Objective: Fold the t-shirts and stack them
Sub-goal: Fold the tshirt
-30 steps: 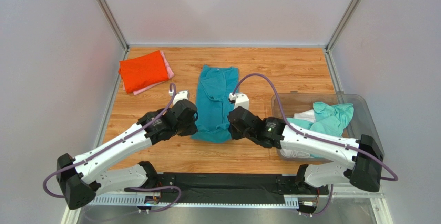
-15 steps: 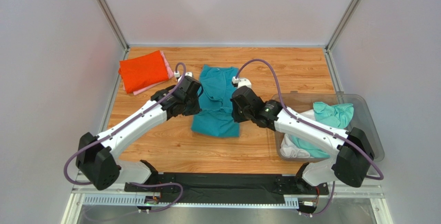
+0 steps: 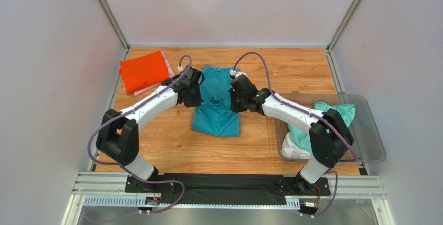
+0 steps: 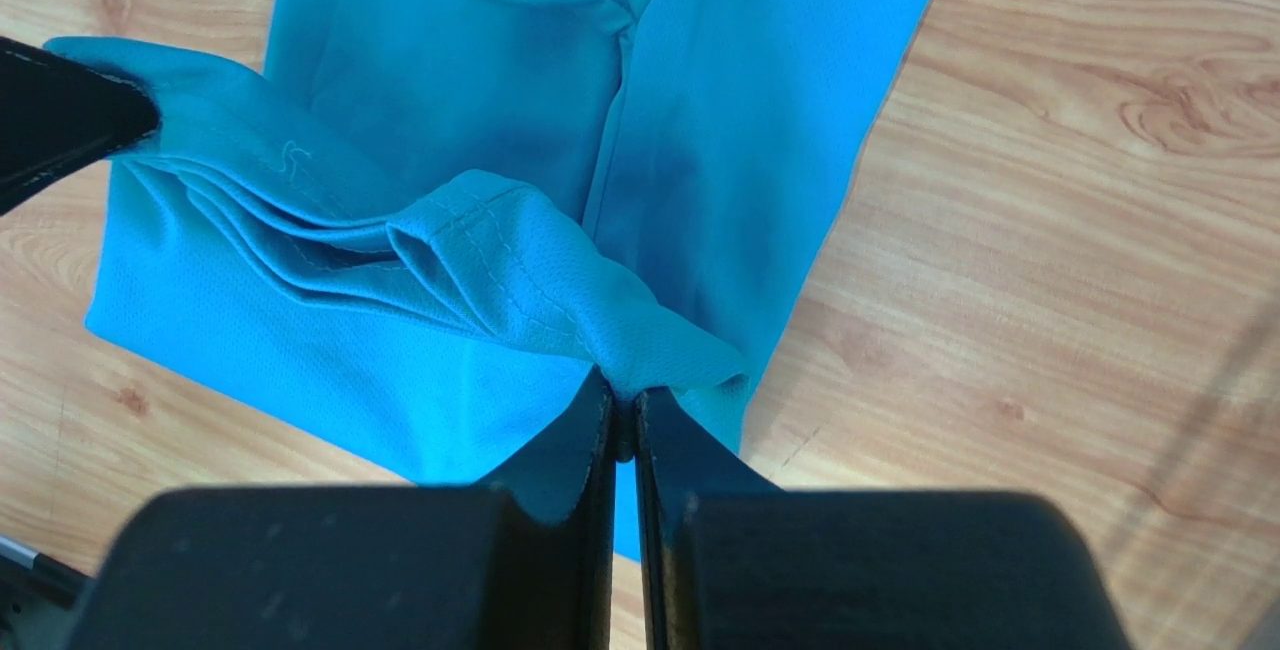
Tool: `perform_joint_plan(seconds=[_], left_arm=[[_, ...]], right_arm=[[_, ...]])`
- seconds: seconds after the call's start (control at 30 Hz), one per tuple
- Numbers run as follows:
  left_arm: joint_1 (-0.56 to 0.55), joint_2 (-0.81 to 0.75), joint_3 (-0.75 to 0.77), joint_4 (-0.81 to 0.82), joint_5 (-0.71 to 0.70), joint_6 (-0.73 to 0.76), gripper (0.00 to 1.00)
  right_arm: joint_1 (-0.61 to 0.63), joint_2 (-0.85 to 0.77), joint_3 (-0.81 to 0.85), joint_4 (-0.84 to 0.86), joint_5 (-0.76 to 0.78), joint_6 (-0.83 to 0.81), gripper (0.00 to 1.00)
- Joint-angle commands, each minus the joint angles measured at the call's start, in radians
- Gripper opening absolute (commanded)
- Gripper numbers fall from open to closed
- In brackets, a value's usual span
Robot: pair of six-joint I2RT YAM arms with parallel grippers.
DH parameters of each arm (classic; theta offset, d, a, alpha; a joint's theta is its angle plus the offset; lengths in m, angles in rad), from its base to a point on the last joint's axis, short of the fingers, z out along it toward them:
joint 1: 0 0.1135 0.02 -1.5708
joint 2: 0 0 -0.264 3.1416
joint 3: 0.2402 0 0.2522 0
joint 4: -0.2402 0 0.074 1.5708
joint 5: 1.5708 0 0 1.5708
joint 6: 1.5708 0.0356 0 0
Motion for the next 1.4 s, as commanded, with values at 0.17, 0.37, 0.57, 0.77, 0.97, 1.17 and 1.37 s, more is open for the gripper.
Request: perform_joint_plan(seconds=[0.17,0.37,0.57,0.77,0.97,1.17,1.37], left_arm=[[0.056,0.146,0.097,0.063,0.058,0.059,0.01],[0.086,0.235,0.137,0.074,0.090,0.073,0.06],[0.094,0.226,0.158,0.054,0.077,0.062,0.41],[0.094,0.065,0.111,0.046,0.066,0.049,1.00],[0.088,-0.055,-0.062,0.161,0.281,0.012,1.00],[0.068,-0.035,-0.196,0.325,0.475,-0.033,1.00],[0.070,0.014,-0.265,0.321,0.440,-0.028,1.00]], right_arm=[[-0.065,0.134,0.098,0.080,-0.076,-0.033,0.04],[-0.108,0.223,0.136,0.100,-0.109,-0.018,0.09],[-0.126,0.243,0.181,0.082,-0.117,-0.022,0.41],[-0.120,0.123,0.137,0.048,-0.131,0.005,0.74],[-0.083,-0.003,-0.006,0.155,-0.225,0.079,1.00],[-0.077,0.034,-0.025,0.220,-0.311,0.111,1.00],[-0.097,0.178,0.098,0.212,-0.318,0.087,1.00]])
